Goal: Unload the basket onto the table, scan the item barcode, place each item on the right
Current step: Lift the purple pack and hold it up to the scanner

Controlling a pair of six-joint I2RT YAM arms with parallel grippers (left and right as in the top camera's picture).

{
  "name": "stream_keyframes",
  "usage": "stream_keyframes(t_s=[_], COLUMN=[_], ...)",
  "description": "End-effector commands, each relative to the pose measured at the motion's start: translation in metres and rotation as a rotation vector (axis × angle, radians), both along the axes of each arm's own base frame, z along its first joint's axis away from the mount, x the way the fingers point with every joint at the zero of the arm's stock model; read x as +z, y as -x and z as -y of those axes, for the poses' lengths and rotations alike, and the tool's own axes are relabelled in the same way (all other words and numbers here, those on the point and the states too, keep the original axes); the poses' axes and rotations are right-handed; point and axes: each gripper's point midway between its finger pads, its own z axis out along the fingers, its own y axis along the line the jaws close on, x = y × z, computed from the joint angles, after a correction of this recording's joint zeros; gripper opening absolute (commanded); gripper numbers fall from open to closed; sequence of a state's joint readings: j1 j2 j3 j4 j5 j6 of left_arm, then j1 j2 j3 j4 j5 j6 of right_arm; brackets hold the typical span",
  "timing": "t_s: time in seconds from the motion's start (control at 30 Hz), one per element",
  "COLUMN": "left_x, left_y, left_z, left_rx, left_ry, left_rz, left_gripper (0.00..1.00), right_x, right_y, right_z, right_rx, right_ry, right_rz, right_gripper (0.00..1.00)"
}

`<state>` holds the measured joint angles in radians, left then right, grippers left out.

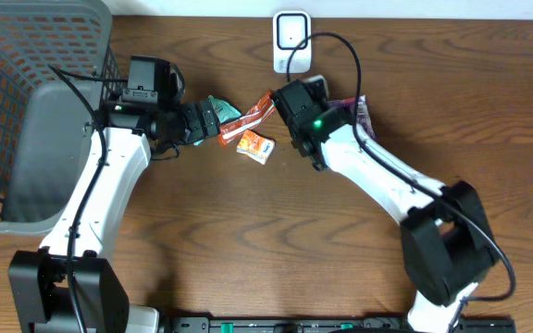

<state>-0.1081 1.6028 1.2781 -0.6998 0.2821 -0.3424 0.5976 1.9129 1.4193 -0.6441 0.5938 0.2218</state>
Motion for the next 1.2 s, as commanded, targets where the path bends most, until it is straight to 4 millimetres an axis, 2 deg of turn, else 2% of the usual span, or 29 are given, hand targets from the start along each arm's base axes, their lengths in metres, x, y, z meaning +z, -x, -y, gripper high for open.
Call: stream_keyframes(t_s=[0.0,0.2,0.3,0.5,0.53,0.7,0.73,0.83,0.97,1.1,1.13,1.17], left_x=[0.003,0.003,0.003,0.003,0.003,0.003,0.003,0.003,0.003,0.003,0.003,0.003], left_y=[0.0,0.0,0.0,0.0,0.0,0.0,0.0,0.0,0.0,0.0,0.0,0.0], left_z=[-0.002,-0.002,-0.002,-0.002,-0.002,-0.002,-0.002,-0.002,-0.002,-0.002,-0.002,-0.002], left_rx=[0.004,0.004,0.004,0.004,0.004,0.004,0.004,0.004,0.004,0.004,0.004,0.004], left_ry=[-0.006,-0.006,-0.006,-0.006,-0.006,-0.006,-0.006,-0.006,-0.006,-0.006,-0.006,-0.006], left_rz=[0.008,0.008,0.008,0.008,0.008,0.008,0.008,0.008,0.008,0.008,0.008,0.008], left_gripper=[0.98,0.98,0.98,0.98,0.98,0.98,0.98,0.98,0.98,0.98,0.98,0.98], right_x=[0.0,-0.043,-0.064,-0.085,-0.086,-0.086,-0.085,-0.07,-0.025,0.033,0.057,0.069], right_y=[-0.001,-0.003,-0.002,-0.001,-0.001,-0.002,-0.001,-0.002,-0.013,-0.021,-0.02,-0.019], right_z=[-0.014,-0.008,-0.003,0.01,0.011,0.023,0.024,0.024,0.011,-0.03,-0.044,-0.049], right_rx=[0.149,0.137,0.129,0.107,0.103,0.08,0.079,0.065,0.031,0.144,0.207,0.235], right_ry=[0.067,0.111,0.157,0.214,0.216,0.219,0.224,0.217,0.074,-0.293,-0.463,-0.548], right_rz=[-0.025,-0.102,-0.136,-0.174,-0.178,-0.191,-0.199,-0.195,-0.142,-0.167,-0.188,-0.2], right_gripper=[0.73,0.74,0.71,0.72,0.65,0.06,0.01,0.01,0.01,0.01,0.01,0.01])
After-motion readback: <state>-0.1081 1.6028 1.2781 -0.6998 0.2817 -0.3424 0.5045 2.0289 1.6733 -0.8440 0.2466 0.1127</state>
